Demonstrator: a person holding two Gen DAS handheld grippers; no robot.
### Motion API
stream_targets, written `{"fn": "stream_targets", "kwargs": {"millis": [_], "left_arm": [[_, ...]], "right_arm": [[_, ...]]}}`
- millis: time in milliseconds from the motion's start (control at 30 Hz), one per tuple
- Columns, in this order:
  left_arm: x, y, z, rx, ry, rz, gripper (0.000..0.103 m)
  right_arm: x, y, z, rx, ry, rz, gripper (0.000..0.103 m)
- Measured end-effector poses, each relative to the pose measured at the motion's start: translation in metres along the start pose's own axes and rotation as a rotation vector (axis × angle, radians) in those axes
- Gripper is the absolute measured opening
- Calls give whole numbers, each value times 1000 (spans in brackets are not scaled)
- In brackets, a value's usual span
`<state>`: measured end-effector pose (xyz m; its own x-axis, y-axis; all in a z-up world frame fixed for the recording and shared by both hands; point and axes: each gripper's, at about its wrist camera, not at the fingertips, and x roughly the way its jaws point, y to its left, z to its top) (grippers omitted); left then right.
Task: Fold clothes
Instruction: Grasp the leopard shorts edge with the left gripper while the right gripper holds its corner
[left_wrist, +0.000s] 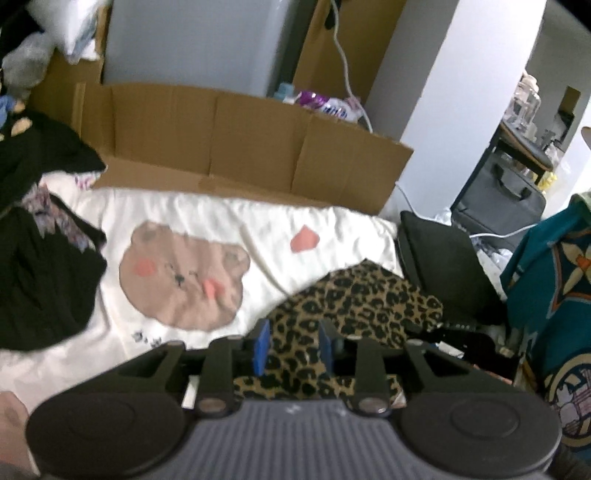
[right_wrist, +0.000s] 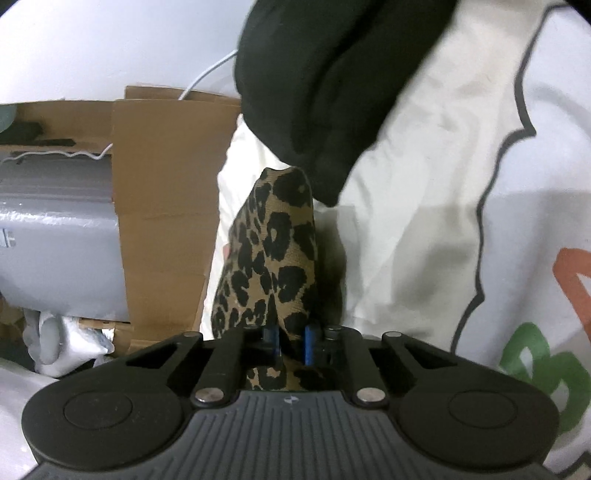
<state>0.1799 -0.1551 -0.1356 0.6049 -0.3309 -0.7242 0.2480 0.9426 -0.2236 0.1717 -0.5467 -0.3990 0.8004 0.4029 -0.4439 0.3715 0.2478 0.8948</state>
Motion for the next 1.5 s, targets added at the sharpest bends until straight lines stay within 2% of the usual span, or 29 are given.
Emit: {"fn": "stream_targets", "kwargs": {"millis": [100,233,367,500,633,700,833,1000,1133,1267,1367,1500], "left_arm": [[3,-3,17,44,15,-32,44],[14,-2,40,80,7,-38,48],[40,6,59,100,13,-35,56],[77,15,71,120,45,-41,57],[118,9,67,133,106,-80,57],[138,6,64,140,136,-100,60],[179,0,59,153,196,-139,62],[223,-11,51,179,255,-177,68],[243,-23,47,253,287,-221,61],[263,-26,46,257,321,-214,59],[273,-27,45,248,326,-217,64],[287,-24,39,204,410,-287,73]], "right_arm": [[-4,6,0,-8,-8,13,8],[-6,10,0,-39,-7,9,8],[-5,7,1,-23,-9,4,11],[-1,-3,0,14,-10,-6,13],[6,-12,-4,26,-1,-14,26],[7,-18,-6,54,-2,-13,34],[7,-15,-6,35,13,-32,36],[6,-9,-10,-13,32,-55,39],[4,-11,-12,-14,35,-51,39],[3,-12,-14,-2,27,-53,40],[3,-10,-16,-12,22,-63,43],[3,-7,-18,-26,19,-72,44]]}}
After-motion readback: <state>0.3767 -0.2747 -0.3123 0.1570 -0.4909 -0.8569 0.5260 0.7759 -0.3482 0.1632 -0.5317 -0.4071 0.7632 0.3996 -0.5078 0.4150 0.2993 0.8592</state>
